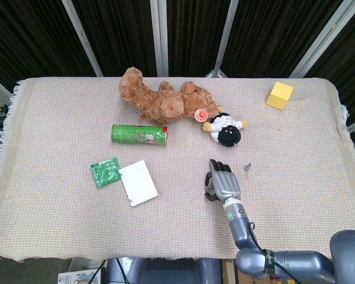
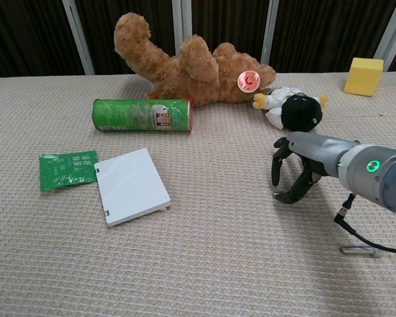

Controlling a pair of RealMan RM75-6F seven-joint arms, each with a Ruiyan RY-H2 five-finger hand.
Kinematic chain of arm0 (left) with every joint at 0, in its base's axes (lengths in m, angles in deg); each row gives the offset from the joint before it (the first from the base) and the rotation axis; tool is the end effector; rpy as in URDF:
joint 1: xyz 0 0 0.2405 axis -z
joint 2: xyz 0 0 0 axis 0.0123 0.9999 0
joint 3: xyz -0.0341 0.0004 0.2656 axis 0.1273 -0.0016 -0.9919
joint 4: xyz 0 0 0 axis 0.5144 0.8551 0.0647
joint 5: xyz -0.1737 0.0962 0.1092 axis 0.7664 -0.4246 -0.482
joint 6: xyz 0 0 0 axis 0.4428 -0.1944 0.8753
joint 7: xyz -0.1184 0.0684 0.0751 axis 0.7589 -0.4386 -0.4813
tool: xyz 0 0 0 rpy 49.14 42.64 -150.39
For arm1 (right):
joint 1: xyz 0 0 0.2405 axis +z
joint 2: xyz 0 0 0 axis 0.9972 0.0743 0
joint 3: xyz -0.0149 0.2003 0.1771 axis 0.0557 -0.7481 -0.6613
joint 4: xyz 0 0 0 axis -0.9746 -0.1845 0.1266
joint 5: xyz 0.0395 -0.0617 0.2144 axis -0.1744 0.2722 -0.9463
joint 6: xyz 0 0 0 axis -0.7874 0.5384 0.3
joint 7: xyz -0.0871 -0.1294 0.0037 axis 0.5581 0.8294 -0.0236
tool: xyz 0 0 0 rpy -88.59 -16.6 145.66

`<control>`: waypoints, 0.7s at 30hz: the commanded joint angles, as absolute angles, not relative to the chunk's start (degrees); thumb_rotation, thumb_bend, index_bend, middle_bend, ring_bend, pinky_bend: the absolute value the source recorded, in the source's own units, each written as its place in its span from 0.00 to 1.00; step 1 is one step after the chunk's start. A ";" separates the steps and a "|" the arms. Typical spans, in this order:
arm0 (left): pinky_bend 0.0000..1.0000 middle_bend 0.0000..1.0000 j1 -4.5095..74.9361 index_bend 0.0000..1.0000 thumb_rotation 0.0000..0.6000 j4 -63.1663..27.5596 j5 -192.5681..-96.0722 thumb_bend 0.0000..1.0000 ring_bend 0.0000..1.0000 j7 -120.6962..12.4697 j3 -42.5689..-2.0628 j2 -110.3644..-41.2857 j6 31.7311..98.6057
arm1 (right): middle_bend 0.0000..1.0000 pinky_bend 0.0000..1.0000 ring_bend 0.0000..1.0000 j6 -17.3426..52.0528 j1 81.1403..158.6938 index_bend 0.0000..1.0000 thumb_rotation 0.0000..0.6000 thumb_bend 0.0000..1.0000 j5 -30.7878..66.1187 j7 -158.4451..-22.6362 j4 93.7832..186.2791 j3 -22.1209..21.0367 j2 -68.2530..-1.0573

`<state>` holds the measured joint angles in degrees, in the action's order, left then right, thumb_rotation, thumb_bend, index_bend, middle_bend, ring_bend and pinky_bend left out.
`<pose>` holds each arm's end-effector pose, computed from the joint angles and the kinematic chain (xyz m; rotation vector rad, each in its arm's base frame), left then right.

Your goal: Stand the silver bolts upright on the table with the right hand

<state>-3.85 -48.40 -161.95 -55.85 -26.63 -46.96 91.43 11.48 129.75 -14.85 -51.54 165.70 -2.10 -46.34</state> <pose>-0.3341 0.1499 0.2094 -1.1563 -0.9250 -0.7854 -0.1364 -0.3170 -0.0647 1.6107 -1.3423 0.7037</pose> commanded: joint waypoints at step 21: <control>0.18 0.07 -3.91 0.09 1.00 -48.48 -161.95 0.12 0.05 -56.16 -26.65 -47.02 91.54 | 0.01 0.09 0.01 13.71 129.35 0.57 1.00 0.30 -15.14 -52.72 163.51 -2.48 -46.50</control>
